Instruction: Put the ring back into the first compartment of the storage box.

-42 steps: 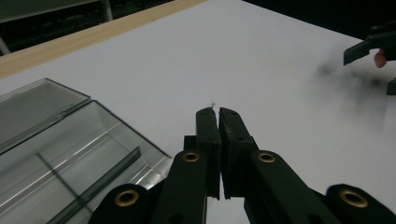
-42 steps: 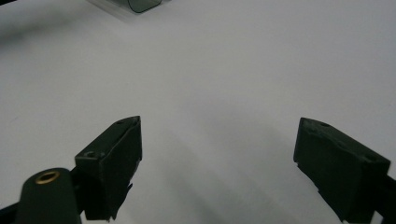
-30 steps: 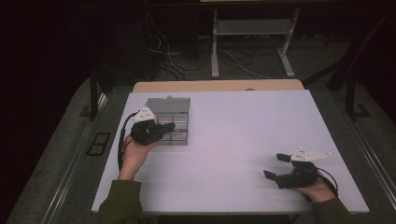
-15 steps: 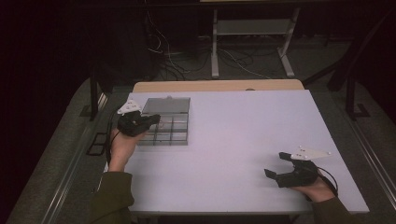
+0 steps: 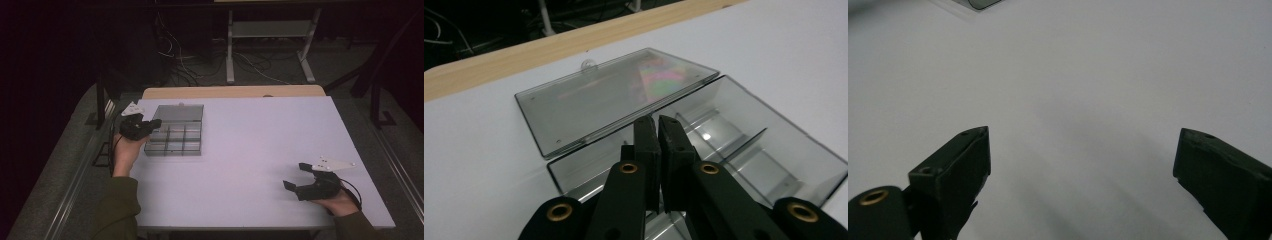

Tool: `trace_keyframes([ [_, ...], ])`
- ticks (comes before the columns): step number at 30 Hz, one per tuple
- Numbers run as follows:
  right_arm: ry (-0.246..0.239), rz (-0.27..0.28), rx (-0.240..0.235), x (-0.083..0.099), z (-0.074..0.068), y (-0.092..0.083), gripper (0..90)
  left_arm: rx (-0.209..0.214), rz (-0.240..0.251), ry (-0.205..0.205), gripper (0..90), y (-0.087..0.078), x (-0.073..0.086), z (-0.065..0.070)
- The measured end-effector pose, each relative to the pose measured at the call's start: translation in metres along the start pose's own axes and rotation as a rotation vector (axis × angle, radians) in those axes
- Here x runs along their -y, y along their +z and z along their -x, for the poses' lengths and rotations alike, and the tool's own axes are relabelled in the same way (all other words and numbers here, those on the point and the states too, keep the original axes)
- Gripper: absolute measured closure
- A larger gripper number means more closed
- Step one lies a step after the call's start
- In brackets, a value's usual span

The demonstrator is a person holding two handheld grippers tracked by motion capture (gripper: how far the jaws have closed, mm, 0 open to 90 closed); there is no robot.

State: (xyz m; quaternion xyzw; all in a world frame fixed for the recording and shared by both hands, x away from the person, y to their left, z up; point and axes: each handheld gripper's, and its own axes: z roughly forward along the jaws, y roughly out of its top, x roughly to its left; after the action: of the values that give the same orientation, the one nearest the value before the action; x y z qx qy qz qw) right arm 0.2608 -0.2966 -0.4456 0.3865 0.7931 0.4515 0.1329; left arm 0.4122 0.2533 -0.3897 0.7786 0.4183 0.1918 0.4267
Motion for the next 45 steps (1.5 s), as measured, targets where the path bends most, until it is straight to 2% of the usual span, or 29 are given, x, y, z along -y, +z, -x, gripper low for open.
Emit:
trace_keyframes([
  [11, 0.003, 0.0, -0.006, 0.001, 0.0, 0.0, 8.1, -0.038, -0.079, -0.023, 86.6, 0.02, 0.009, -0.01],
  [17, 0.005, -0.001, -0.007, 0.001, 0.0, 0.0, 8.1, -0.043, -0.112, -0.038, 86.4, 0.027, 0.012, -0.014],
  [23, 0.009, -0.002, -0.008, 0.001, 0.001, 0.0, 8.1, -0.047, -0.162, -0.021, 86.2, 0.034, 0.015, -0.013],
  [31, 0.01, -0.001, -0.01, 0.001, 0.001, 0.0, 8.1, -0.047, -0.17, -0.015, 85.6, 0.038, 0.014, -0.01],
  [36, 0.012, -0.001, -0.011, 0.001, 0.001, 0.0, 8.1, -0.05, -0.163, -0.015, 81.1, 0.038, 0.014, -0.01],
  [41, 0.011, -0.005, -0.014, 0.001, 0.001, 0.0, 8.1, -0.041, -0.13, -0.03, 78.0, 0.036, 0.013, -0.011],
  [45, 0.012, -0.005, -0.017, 0.001, 0.002, 0.001, 8.1, -0.028, -0.115, -0.045, 71.9, 0.036, 0.013, -0.011],
])
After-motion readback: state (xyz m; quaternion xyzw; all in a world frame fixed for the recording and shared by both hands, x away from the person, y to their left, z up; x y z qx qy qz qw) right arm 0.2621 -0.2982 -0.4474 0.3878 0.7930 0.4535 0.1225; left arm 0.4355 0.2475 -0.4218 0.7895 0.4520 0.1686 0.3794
